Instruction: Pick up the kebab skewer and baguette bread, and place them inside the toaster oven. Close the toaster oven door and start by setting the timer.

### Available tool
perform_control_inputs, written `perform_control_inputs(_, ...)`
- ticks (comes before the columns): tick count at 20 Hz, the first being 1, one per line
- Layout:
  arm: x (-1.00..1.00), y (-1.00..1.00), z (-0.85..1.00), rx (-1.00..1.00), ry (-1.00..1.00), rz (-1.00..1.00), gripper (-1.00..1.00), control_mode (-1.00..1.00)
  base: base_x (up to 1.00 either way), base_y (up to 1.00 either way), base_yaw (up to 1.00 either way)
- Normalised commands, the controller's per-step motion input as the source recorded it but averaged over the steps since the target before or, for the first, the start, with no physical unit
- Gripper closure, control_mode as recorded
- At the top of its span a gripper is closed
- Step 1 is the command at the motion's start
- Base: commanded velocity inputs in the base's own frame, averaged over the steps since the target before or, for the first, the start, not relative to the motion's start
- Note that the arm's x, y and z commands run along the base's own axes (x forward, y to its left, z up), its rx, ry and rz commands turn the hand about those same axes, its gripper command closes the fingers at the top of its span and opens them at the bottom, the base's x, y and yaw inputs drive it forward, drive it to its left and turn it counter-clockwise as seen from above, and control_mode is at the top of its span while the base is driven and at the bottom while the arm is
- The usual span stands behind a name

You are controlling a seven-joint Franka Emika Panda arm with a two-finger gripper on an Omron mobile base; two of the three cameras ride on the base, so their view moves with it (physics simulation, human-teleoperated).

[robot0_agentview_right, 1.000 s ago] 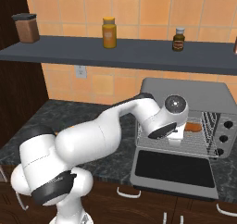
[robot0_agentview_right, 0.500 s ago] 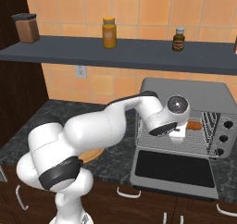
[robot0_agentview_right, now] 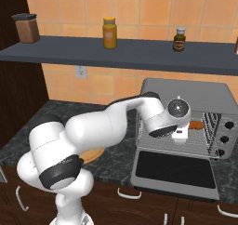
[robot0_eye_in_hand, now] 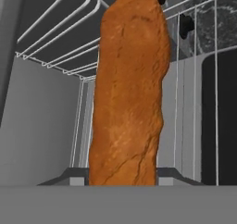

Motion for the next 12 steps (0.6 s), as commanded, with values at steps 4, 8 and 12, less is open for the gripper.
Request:
perform_control_inputs(4,0.0,0.0,0.0,0.0,0.0,0.0,1.0,-1.0,0.0,0.0,0.0)
perform_control_inputs(8,0.0,0.0,0.0,0.0,0.0,0.0,-1.0,-1.0,0.0,0.0,0.0)
perform_control_inputs(12,0.0,0.0,0.0,0.0,0.0,0.0,-1.0,-1.0,0.0,0.0,0.0)
